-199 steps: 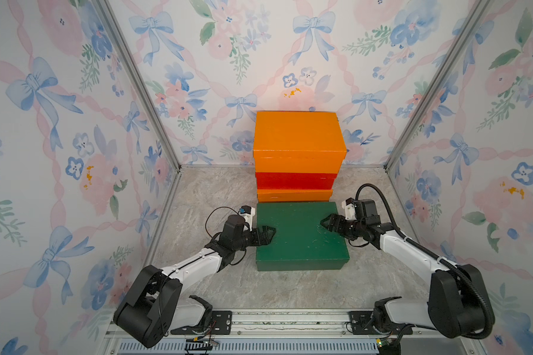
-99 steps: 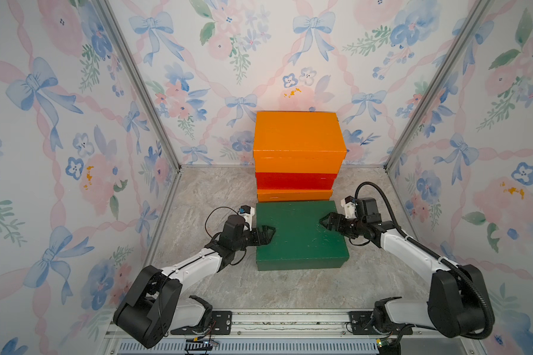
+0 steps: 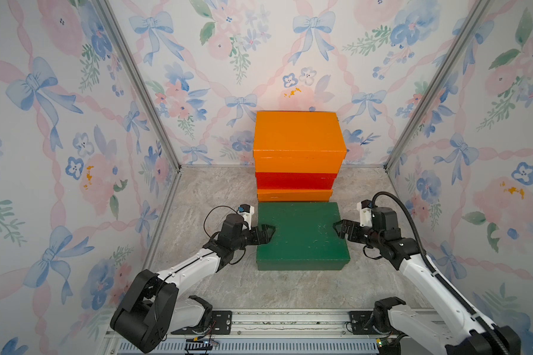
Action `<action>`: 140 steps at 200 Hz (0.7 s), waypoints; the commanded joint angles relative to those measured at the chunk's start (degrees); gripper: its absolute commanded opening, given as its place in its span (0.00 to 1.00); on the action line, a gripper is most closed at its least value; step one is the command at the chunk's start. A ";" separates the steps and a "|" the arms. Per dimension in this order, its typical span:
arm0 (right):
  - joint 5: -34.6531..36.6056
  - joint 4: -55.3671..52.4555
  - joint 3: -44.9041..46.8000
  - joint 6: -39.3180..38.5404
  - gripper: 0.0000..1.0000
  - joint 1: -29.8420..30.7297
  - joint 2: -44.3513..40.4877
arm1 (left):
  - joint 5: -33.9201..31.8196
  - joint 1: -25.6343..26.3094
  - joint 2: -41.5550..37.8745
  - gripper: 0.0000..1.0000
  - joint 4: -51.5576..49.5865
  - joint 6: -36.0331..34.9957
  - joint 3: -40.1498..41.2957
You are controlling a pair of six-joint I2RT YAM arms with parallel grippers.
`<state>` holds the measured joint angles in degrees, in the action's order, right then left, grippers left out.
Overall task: Stack the shoeboxes
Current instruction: Pick up the shoebox from the center of the board.
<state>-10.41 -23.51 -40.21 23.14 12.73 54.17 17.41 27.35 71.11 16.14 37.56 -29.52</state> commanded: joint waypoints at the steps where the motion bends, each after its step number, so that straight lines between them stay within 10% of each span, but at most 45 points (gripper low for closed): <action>1: 1.46 -5.47 -1.47 -2.19 0.97 -0.43 0.50 | 1.87 -0.11 -1.13 0.98 -0.32 -0.61 0.46; 140: -14.16 2.49 0.11 -0.39 0.97 -2.19 15.61 | 2.71 0.87 0.66 0.98 -0.33 -0.36 1.73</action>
<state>-21.58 -22.96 -41.08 22.09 10.85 68.47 19.00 27.62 70.76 16.19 37.58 -27.75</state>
